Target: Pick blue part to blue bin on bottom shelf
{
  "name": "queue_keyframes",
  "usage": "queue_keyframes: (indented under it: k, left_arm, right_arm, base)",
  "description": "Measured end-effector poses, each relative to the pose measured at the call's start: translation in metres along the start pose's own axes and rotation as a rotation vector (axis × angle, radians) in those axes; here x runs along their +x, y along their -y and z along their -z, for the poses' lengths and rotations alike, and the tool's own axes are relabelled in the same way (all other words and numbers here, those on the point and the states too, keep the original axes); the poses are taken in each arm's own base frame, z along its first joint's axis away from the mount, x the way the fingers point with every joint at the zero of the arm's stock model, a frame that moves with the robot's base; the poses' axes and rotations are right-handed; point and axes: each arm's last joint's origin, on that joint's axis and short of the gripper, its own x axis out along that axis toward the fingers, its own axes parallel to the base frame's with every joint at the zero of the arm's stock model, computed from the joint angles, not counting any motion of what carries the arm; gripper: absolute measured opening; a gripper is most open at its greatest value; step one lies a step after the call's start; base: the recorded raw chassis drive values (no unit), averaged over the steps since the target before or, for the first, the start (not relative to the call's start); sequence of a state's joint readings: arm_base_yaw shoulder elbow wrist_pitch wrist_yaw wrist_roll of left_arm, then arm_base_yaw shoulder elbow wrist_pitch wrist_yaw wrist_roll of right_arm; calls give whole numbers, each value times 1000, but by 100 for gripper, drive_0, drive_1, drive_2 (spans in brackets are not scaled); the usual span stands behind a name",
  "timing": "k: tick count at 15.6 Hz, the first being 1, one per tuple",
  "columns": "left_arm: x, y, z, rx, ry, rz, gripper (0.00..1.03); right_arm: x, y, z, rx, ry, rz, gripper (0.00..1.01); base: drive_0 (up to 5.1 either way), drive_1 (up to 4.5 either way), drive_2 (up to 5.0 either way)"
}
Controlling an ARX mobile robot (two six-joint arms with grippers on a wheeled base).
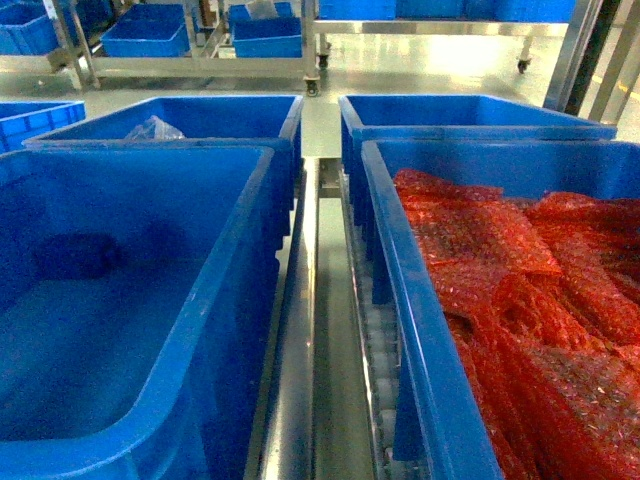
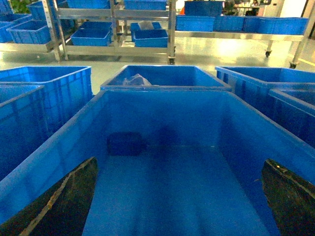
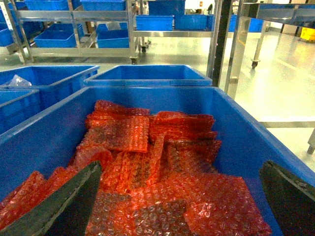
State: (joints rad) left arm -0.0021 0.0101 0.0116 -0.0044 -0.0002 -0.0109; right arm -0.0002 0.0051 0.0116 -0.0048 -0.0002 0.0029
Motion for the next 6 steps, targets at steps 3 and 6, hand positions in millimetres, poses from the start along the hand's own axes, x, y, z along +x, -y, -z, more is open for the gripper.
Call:
queue_keyframes:
  k: [3,6]
  left_arm:
    - [0,0,0,0,0,0,98]
    - [0,0,0,0,0,0,98]
  right_arm:
    - [0,0,0,0,0,0,98]
    - [0,0,0,0,0,0,98]
  base:
    - [0,0,0]
    - [0,0,0]
